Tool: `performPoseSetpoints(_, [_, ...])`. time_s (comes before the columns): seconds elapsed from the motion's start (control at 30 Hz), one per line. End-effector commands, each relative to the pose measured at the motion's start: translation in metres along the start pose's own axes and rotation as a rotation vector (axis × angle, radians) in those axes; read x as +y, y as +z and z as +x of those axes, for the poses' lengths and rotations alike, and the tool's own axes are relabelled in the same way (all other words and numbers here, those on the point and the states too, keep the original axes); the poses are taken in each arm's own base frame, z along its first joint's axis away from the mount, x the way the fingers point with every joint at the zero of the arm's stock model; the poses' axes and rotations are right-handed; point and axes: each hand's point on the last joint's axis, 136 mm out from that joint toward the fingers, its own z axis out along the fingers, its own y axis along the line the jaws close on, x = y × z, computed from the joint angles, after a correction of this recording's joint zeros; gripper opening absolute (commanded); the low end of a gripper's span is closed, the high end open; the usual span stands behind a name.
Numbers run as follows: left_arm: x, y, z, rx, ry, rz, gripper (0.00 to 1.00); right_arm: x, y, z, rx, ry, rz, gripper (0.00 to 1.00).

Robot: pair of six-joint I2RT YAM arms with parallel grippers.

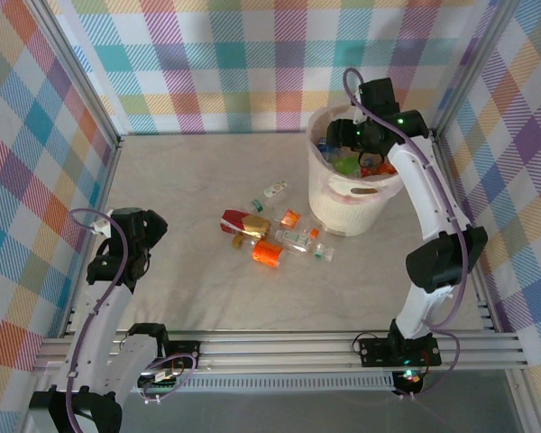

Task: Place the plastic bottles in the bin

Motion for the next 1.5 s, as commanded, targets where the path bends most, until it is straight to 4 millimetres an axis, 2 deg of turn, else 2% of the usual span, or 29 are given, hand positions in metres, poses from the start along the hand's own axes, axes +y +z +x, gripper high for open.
performPoseSetpoints(0.0, [-0.001,0.000,-0.004,-0.015,-0.022,0.010,1.00,-0.001,-0.043,-0.010,-0.090,-0.019,-0.002,0.76])
performPoseSetpoints(0.13, [-0.002,0.000,-0.005,-0.015,-0.027,0.013,1.00,0.004,-0.064,-0.008,-0.136,-0.037,-0.025,0.76])
performPoseSetpoints(0.23, [-0.003,0.000,-0.005,-0.013,-0.030,0.019,1.00,0.016,-0.081,-0.003,-0.171,-0.082,-0.051,0.76])
performPoseSetpoints(0.43, [-0.005,-0.002,-0.004,-0.008,-0.041,0.032,1.00,0.053,-0.108,0.017,-0.213,-0.210,-0.098,0.77])
performPoseSetpoints(0.63, [-0.006,-0.005,-0.005,-0.009,-0.046,0.045,1.00,0.099,-0.116,0.054,-0.205,-0.373,-0.169,0.79])
performPoseSetpoints(0.77, [-0.007,-0.006,-0.004,-0.007,-0.053,0.053,1.00,0.124,-0.105,0.085,-0.149,-0.463,-0.195,0.83])
performPoseSetpoints(0.93, [-0.009,-0.007,-0.004,-0.003,-0.061,0.067,1.00,0.149,-0.074,0.133,-0.020,-0.579,-0.208,0.90])
performPoseSetpoints(1.13, [-0.009,-0.005,-0.003,-0.006,-0.061,0.067,1.00,0.157,-0.024,0.200,0.192,-0.680,-0.151,0.97])
performPoseSetpoints(1.23, [-0.009,-0.004,-0.002,-0.006,-0.061,0.069,1.00,0.162,-0.005,0.229,0.281,-0.705,-0.147,1.00])
performPoseSetpoints(1.47, [-0.007,-0.002,0.000,-0.005,-0.059,0.064,1.00,0.173,0.022,0.265,0.384,-0.719,-0.178,1.00])
